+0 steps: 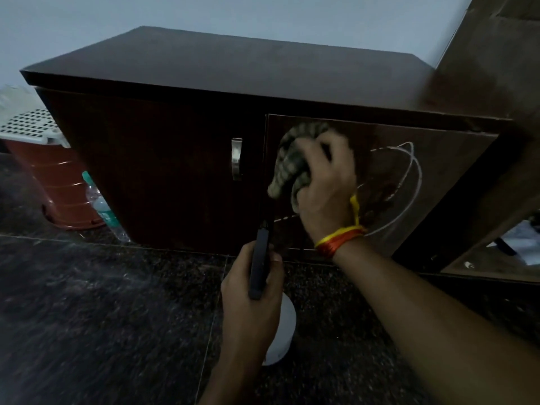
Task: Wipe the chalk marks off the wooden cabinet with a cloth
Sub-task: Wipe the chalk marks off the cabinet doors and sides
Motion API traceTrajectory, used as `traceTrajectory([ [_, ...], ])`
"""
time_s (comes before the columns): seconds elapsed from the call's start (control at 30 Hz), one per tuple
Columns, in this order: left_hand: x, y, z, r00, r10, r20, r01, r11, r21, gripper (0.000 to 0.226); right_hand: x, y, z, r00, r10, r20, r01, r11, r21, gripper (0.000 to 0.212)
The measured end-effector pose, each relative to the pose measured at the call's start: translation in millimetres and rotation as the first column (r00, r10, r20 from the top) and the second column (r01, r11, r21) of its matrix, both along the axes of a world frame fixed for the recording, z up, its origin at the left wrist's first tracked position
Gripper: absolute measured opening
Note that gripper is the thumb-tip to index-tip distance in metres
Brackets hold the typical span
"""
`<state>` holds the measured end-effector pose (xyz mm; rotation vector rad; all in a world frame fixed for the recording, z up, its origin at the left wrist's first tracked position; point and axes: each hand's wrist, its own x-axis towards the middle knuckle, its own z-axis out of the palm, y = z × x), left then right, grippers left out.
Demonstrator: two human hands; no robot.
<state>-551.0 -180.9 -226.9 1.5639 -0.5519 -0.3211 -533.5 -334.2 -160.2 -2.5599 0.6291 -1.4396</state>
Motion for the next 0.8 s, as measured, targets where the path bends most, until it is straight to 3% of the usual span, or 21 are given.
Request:
traceTrajectory([
  [0.13, 0, 0, -1, 1.0, -0.007, 0.004, 0.007, 1.0, 0.001, 0.023, -4, -2, -19, 0.989, 0.028, -0.145, -0.037, 0.998, -0.06, 0.051],
  [0.3, 0, -4, -1, 1.0, 0.007, 0.001, -0.007, 1.0, 0.0, 0.021, 8, 4, 13, 0.99, -0.002, -0.14, -0.012, 0.995, -0.098, 0.039],
  [0.43, -2, -4, 4, 1.0, 0.001, -0.007, -0.001, 1.0, 0.008, 0.022, 4, 4, 1, 0.985, 0.039, -0.166, -0.073, 0.977, -0.199, 0.035],
  [0.63, 2, 0, 6, 0.998, 0.009, 0.057, -0.011, 0.999, 0.036, 0.024, 29, 9, 36, 0.997, 0.043, -0.069, -0.059, 0.969, -0.241, 0.036],
  [0.8, 5, -2, 7, 0.998, 0.043, 0.053, -0.044, 0.999, 0.02, 0.014, 36, 9, 37, 0.984, 0.087, -0.154, -0.137, 0.927, -0.348, 0.03],
])
